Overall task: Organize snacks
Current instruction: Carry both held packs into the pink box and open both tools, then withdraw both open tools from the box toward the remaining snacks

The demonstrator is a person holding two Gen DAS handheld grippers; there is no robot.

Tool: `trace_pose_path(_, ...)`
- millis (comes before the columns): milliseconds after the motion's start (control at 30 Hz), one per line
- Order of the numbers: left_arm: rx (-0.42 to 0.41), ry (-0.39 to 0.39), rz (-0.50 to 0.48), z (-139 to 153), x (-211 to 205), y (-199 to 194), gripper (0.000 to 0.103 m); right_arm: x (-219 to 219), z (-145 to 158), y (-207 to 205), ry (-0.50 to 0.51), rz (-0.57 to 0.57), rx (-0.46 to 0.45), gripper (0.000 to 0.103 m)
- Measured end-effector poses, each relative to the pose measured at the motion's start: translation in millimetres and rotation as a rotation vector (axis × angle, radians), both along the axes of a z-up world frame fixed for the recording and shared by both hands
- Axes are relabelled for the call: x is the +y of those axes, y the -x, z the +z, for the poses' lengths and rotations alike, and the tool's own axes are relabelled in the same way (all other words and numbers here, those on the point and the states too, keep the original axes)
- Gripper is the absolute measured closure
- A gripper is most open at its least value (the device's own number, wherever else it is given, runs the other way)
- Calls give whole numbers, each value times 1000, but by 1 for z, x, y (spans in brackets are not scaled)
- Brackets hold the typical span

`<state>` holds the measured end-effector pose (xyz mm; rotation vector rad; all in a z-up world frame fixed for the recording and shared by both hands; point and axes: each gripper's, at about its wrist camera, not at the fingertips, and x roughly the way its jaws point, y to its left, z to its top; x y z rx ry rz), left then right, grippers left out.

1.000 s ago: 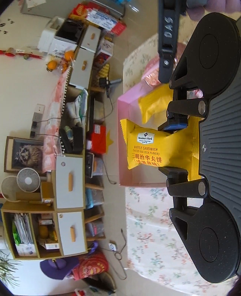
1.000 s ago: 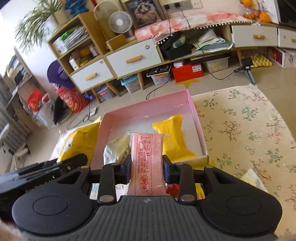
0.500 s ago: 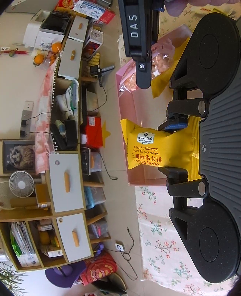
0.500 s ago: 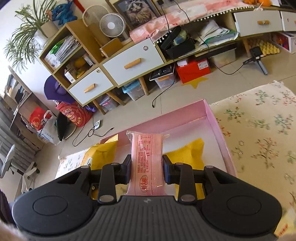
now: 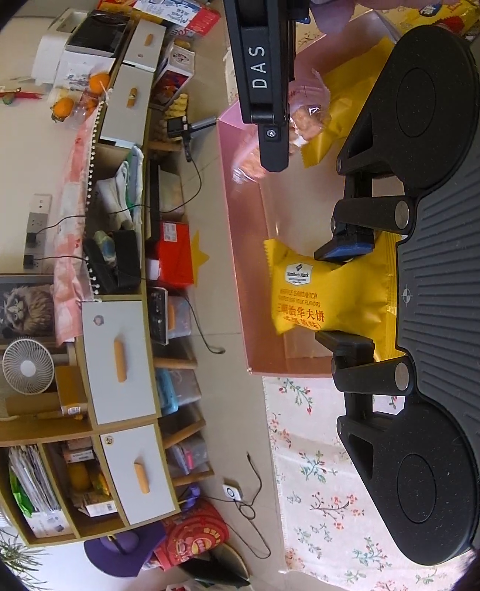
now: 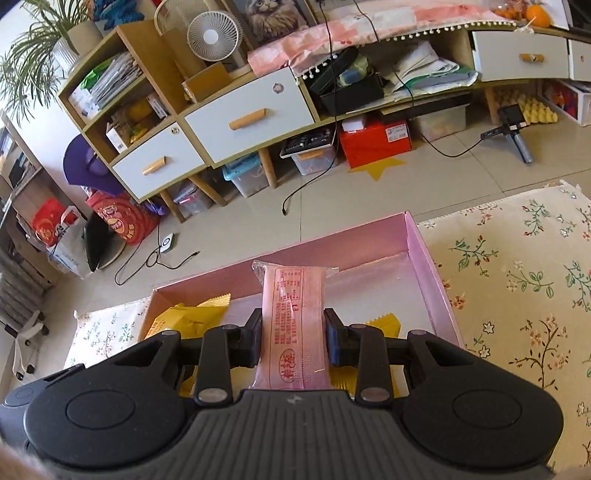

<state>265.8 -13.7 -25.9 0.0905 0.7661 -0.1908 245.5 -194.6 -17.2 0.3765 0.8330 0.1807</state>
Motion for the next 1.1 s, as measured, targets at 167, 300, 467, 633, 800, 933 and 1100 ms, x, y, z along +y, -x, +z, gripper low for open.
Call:
trace_pose_path(167, -7, 39, 1, 2, 4, 1, 45, -3, 5, 1, -16, -21, -11, 46)
trace_pose_path(300, -20, 39, 2, 7, 5, 8, 34, -6, 10, 5, -4, -29, -18, 45)
trace_pose_path(467, -22, 25, -3, 16, 4, 23, 25, -6, 17, 15, 30, -22, -23, 35)
trace_pose_path(633, -22, 27, -7, 27, 7, 43, 19, -6, 27, 30, 76, -1, -43, 25)
trace_pose_path(800, -13, 33, -19, 38, 8, 65, 12, -9, 37, 49, 91, 15, -46, 14)
trace_pose_path(933, -3, 35, -25, 42, 7, 85, 7, -8, 46, 64, 123, 27, -60, 5)
trace_pose_path(1100, 23, 31, -33, 45, 8, 108, 5, -9, 53, 83, 166, 50, -68, 0)
